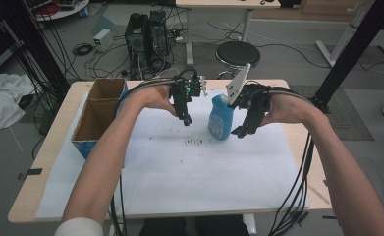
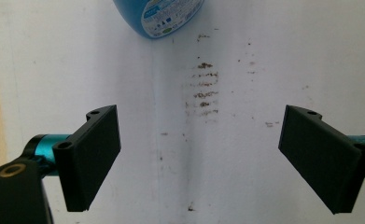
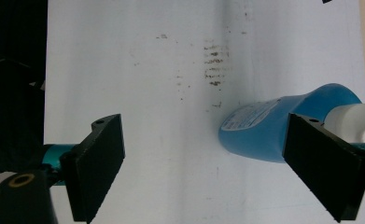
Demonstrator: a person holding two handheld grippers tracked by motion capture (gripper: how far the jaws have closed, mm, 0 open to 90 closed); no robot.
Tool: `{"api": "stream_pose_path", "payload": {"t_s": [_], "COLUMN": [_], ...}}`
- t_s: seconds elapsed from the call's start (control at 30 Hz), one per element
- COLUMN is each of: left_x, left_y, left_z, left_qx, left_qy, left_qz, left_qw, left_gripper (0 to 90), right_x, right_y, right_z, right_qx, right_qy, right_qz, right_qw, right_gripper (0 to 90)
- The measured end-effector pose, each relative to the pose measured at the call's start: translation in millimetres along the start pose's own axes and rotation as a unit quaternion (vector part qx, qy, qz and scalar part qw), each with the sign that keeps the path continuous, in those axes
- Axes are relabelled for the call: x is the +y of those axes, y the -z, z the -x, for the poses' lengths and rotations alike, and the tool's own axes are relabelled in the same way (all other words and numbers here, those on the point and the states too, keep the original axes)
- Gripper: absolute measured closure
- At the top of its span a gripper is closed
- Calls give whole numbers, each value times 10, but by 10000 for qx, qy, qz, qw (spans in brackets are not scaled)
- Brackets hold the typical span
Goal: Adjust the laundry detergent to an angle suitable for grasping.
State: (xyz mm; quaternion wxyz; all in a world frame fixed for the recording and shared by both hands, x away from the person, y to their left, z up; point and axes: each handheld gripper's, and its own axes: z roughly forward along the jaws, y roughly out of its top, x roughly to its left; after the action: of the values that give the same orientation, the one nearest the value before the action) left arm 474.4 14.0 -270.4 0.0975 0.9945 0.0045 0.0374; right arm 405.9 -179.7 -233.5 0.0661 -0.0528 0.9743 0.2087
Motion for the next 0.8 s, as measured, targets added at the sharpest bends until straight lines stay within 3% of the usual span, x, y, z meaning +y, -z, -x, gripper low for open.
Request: {"api": "stream_pose_path", "payload": {"t_s": [0.4,0.8], "left_x": [-34,10], "left_y": [50,34], "left_z": [25,26], "left_qx": [-24,-30], "left_qy": [-6,-30], "left_qz": [124,84], "left_qw": [9999,10000], "left_gripper": [129,128], "right_x": [-5,-24], "right_y": [1,14], "right_z": [0,10], "right_qx": [-62,-117], "right_qy": [-35,10], "right_qz": [33,39], "right_qw": [10000,9999], "right_gripper": [121,121]}}
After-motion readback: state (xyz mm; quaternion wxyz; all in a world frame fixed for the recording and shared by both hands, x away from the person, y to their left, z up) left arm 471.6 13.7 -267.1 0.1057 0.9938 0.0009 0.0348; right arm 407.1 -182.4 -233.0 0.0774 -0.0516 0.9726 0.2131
